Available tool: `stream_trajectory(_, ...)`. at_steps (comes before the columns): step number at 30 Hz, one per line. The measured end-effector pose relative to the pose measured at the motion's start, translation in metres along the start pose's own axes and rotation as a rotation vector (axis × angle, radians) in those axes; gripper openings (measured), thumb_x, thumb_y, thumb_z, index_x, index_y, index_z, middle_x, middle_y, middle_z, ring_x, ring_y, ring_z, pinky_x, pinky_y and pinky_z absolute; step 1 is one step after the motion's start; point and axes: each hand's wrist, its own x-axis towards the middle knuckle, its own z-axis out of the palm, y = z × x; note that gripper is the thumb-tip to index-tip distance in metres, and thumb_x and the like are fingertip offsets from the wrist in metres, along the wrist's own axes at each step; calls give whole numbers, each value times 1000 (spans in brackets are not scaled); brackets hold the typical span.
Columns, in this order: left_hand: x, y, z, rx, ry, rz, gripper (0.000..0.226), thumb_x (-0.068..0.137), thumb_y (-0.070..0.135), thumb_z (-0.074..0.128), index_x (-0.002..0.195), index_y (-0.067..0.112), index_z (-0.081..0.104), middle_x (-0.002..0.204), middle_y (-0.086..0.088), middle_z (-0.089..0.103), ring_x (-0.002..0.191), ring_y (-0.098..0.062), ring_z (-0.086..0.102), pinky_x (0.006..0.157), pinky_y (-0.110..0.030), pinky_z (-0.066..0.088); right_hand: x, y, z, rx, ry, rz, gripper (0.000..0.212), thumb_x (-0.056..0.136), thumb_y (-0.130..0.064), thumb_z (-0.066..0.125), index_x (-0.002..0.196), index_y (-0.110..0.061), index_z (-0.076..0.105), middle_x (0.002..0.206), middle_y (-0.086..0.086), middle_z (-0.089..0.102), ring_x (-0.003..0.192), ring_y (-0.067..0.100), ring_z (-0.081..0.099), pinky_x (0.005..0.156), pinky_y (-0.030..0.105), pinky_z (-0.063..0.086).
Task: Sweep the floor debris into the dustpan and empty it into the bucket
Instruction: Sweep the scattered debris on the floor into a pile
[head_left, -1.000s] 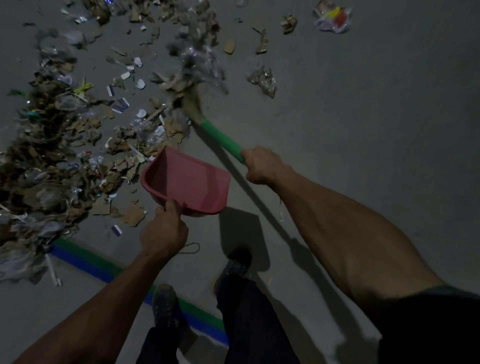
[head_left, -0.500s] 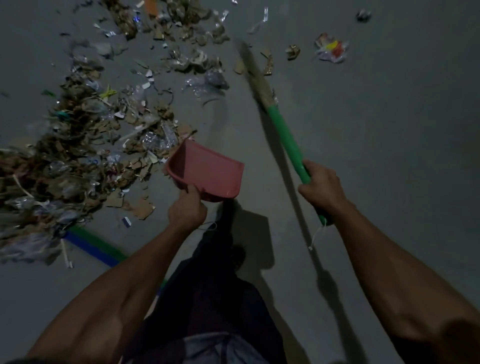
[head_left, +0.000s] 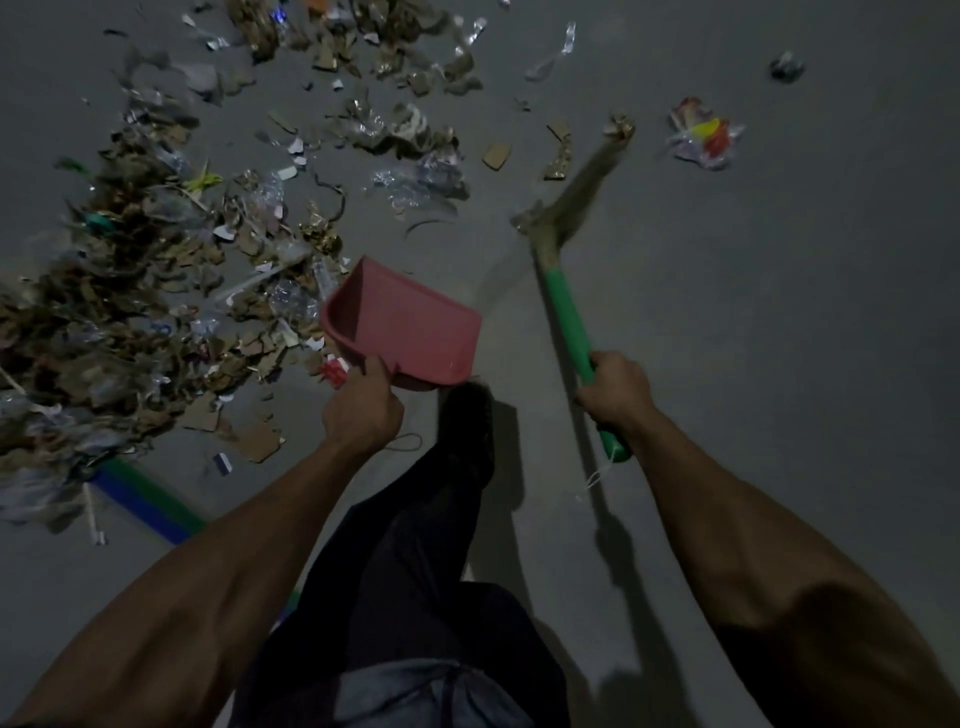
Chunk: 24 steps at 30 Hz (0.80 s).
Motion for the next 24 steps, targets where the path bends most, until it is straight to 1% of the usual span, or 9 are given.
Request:
stream_trajectory(3,16,8,-10,-17,-7,-31,30,87,7,47,115,1,38,120,-28,48,101,-45,55,77,-48,43,22,-42,-3,-112,-69,-145,35,78,-13,59,113,-10,58,106,20,64,96,36,62,69,28,40)
stream_trajectory(8,27,23,-30,-26,-22,-54,28,89,8,47,114,0,37,118,-29,49,101,-45,55,78,-48,44,31,-87,-34,-212,-118,-330,42,74,-10,58,115,-16,56,105,20,64,96,39,62,67,31,41)
stream_trajectory(10,29,36,-41,-32,-25,-76,30,89,8,46,116,-1,36,122,-29,47,104,-45,54,81,-49,45,24,-84,-52,-195,-94,-354,50,74,-9,56,123,-19,55,107,19,65,97,40,62,67,32,44)
stream_trajectory(13,29,62,-58,-35,-20,-93,30,89,11,46,116,2,36,122,-27,47,106,-44,54,80,-48,43,10,-66,-83,-133,-38,-314,66,76,-9,55,139,-24,48,113,18,65,101,39,62,76,37,52)
stream_trajectory(15,28,83,-71,-32,-9,-84,29,89,12,46,114,4,36,120,-27,48,104,-44,54,75,-45,40,5,-50,-107,-88,14,-261,69,77,-9,56,143,-24,45,114,16,66,100,37,62,79,37,52)
stream_trajectory(18,32,119,-89,-39,23,-29,31,88,11,48,116,1,38,117,-28,48,102,-44,54,72,-42,36,10,-25,-147,5,79,-177,68,78,-10,59,144,-22,47,110,14,67,93,33,62,72,30,47)
stream_trajectory(20,40,147,-99,-48,21,5,33,88,10,47,118,-1,38,115,-29,50,102,-45,54,75,-43,40,22,-8,-174,53,128,-120,58,82,-15,60,139,-21,51,104,12,68,87,31,61,68,27,41)
stream_trajectory(21,45,163,-104,-66,13,22,32,88,9,47,118,-1,38,115,-29,51,102,-45,55,77,-45,42,30,0,-188,83,157,-92,56,83,-16,60,138,-21,52,104,13,68,88,31,61,69,27,41)
stream_trajectory(24,63,214,-113,-90,0,23,32,90,10,45,119,0,38,119,-29,50,106,-45,54,82,-47,42,63,24,-227,189,230,-6,64,80,-12,61,143,-18,49,116,16,66,98,32,62,78,31,47)
